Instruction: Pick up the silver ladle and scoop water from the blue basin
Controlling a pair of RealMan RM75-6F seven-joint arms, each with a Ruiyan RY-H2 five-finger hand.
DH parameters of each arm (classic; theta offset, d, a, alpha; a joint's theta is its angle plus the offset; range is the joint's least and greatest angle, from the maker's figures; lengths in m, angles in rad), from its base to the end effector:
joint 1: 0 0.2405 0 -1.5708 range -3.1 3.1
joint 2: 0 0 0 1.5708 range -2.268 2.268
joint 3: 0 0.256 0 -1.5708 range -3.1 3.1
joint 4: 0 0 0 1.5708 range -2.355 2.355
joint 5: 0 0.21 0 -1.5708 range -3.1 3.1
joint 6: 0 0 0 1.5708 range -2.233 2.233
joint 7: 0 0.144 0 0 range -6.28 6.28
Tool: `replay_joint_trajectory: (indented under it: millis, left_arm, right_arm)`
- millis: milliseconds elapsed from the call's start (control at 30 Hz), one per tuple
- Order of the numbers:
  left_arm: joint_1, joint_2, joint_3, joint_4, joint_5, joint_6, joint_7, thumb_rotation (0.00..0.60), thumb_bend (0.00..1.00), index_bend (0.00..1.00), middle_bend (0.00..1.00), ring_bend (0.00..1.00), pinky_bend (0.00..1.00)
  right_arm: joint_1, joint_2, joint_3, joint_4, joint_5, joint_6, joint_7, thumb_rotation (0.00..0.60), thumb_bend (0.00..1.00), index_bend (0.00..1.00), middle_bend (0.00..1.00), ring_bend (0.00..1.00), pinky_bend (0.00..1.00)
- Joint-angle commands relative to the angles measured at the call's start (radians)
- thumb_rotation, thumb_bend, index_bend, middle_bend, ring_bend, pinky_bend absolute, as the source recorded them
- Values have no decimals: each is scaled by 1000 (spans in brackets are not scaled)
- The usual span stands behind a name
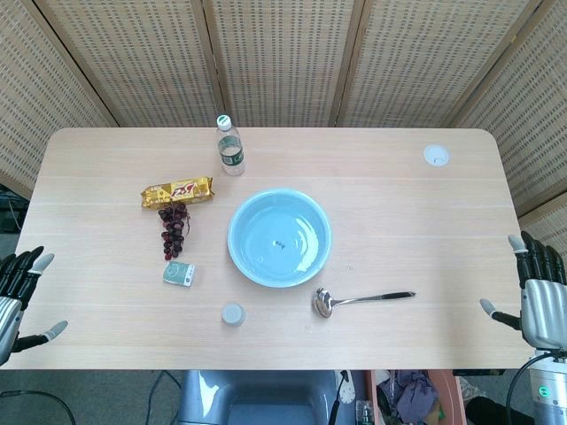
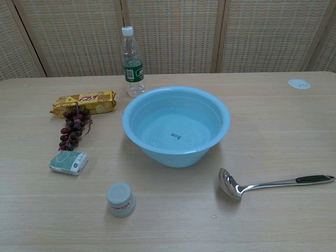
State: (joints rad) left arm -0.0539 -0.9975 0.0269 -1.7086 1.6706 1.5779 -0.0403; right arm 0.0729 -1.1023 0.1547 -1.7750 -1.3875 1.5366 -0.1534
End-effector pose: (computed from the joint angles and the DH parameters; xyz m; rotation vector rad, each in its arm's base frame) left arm -0.2844 0.1533 0.1807 -1.4952 -0.8627 -0.9938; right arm -0.2855 -0.1944 0.1772 1.2172 -0.8537 0.9291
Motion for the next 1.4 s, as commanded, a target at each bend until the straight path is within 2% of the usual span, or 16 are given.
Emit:
replay_joint_trajectory:
  millis: [33, 167, 233, 267, 300, 333, 367, 400, 467, 500, 567, 633, 833, 967, 1100, 1400]
  left_arm:
    - [0, -2, 0, 0, 0, -2, 3, 600, 0, 0, 0, 0, 0]
    - [-2, -3, -3, -5, -7, -6, 10, 600, 0, 0, 0, 0, 0]
    - [-3, -6, -8, -8, -14, -7, 15, 600, 0, 0, 0, 0, 0]
    - [-4, -7, -10, -9, -17, -9, 18, 600, 0, 0, 0, 0, 0]
    - [-5, -9, -13, -10, -23, -12, 21, 600, 0, 0, 0, 0, 0]
    - [-7, -9, -15, -12, -28, -15, 25, 600, 0, 0, 0, 0, 0]
    - [-9, -10, -18, -14, -33, -19, 29, 600, 0, 0, 0, 0, 0]
    - [-12, -11, -22, -18, -40, -26, 35, 600, 0, 0, 0, 0, 0]
    - [-18, -13, -27, -22, -52, -37, 43, 600, 0, 0, 0, 0, 0]
    - [-21, -14, -29, -25, -59, -44, 48, 600, 0, 0, 0, 0, 0]
    - [-29, -16, -34, -30, -72, -59, 52, 600, 0, 0, 0, 0, 0]
    - [-34, -17, -41, -35, -87, -68, 56, 600, 0, 0, 0, 0, 0]
    - [-38, -21, -52, -39, -108, -73, 68, 600, 0, 0, 0, 0, 0]
    - [-44, -24, -60, -43, -129, -86, 79, 600, 0, 0, 0, 0, 0]
    - [-51, -27, -66, -46, -152, -103, 90, 600, 0, 0, 0, 0, 0]
    - [-65, -34, -76, -53, -179, -127, 119, 600, 0, 0, 0, 0, 0]
  right_arm:
    - [2, 0, -1, 1, 2, -6, -1, 600, 0, 0, 0, 0, 0]
    - [14, 0, -9, 0, -2, -33, -5, 600, 0, 0, 0, 0, 0]
    - [35, -17, -9, 21, -17, -53, -16, 600, 0, 0, 58, 45, 15]
    - [48, -29, -11, 36, -22, -70, -25, 600, 0, 0, 155, 136, 93]
    - [69, -47, -14, 62, -32, -98, -38, 600, 0, 0, 294, 267, 257]
    - [86, -63, -15, 84, -37, -120, -48, 600, 0, 0, 389, 362, 405]
    - [104, -81, -16, 105, -38, -143, -59, 600, 0, 0, 509, 480, 623]
    - [129, -105, -18, 137, -41, -176, -80, 600, 0, 0, 611, 578, 797]
    - [166, -136, -25, 172, -27, -243, -125, 600, 0, 0, 723, 695, 946]
    - [188, -152, -29, 183, -13, -287, -148, 600, 0, 0, 766, 743, 986]
    - [231, -183, -34, 202, 18, -367, -199, 600, 0, 7, 806, 790, 1000]
    - [266, -216, -33, 223, 52, -426, -240, 600, 0, 56, 832, 814, 1000]
    - [306, -274, -30, 268, 82, -470, -280, 600, 0, 183, 867, 842, 1000]
    - [333, -309, -28, 307, 101, -497, -301, 600, 0, 353, 876, 850, 1000]
    - [345, -330, -25, 322, 135, -518, -302, 600, 17, 443, 882, 854, 1000]
    - [364, -384, -34, 359, 180, -542, -312, 600, 188, 479, 883, 856, 1000]
